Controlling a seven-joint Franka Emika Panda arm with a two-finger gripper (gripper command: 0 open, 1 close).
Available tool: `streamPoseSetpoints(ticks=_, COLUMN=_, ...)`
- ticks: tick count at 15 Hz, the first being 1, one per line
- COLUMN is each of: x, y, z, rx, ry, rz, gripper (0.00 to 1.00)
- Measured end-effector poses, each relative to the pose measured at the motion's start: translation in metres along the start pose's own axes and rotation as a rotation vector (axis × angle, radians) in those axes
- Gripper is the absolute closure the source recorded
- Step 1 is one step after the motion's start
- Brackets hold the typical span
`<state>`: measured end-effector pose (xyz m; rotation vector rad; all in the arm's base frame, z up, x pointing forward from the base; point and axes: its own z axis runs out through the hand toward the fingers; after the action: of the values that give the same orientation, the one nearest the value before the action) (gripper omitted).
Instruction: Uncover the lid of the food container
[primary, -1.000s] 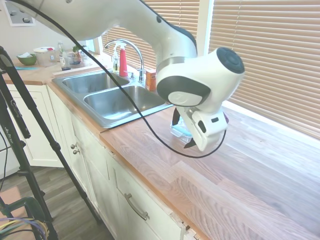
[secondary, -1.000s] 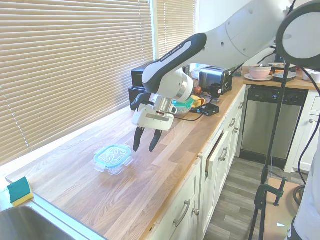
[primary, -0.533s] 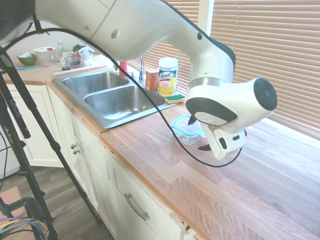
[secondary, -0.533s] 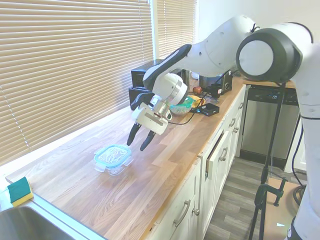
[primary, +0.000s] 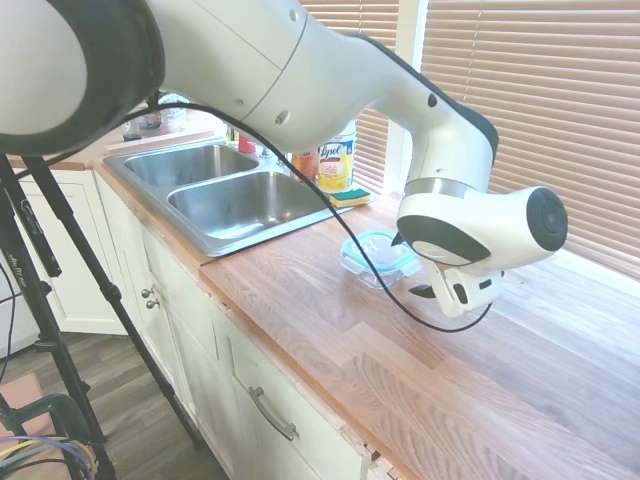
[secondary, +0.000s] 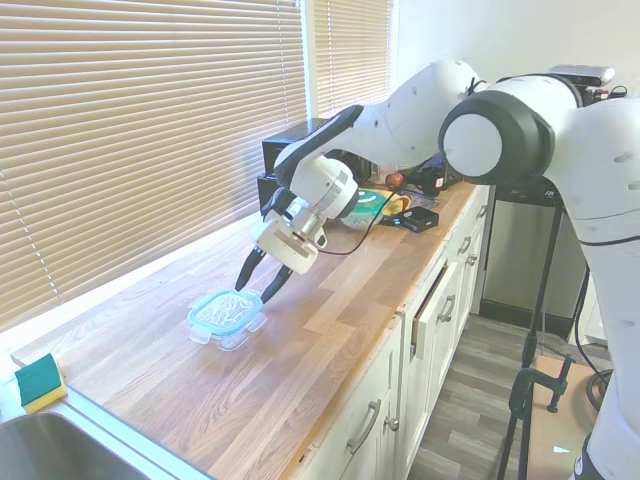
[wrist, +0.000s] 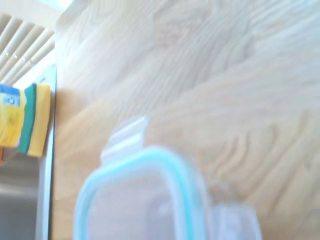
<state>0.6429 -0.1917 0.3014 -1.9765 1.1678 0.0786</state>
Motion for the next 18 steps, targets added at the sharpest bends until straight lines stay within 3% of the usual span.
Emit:
streamPoseSetpoints(ticks=10, x=0.016, y=-0.017, z=0.008, rx=0.034, ry=-0.08, rz=-0.019, gripper=0.0)
streamPoseSetpoints(ticks=11, x=0.016, y=-0.015, z=0.006, rx=0.035, ry=-0.093, rz=-0.016, gripper=1.0)
streamPoseSetpoints(ticks=18, x=0.013, y=-0.008, z=0.01, rx=0.026, ry=-0.171, rz=-0.006, gripper=1.0)
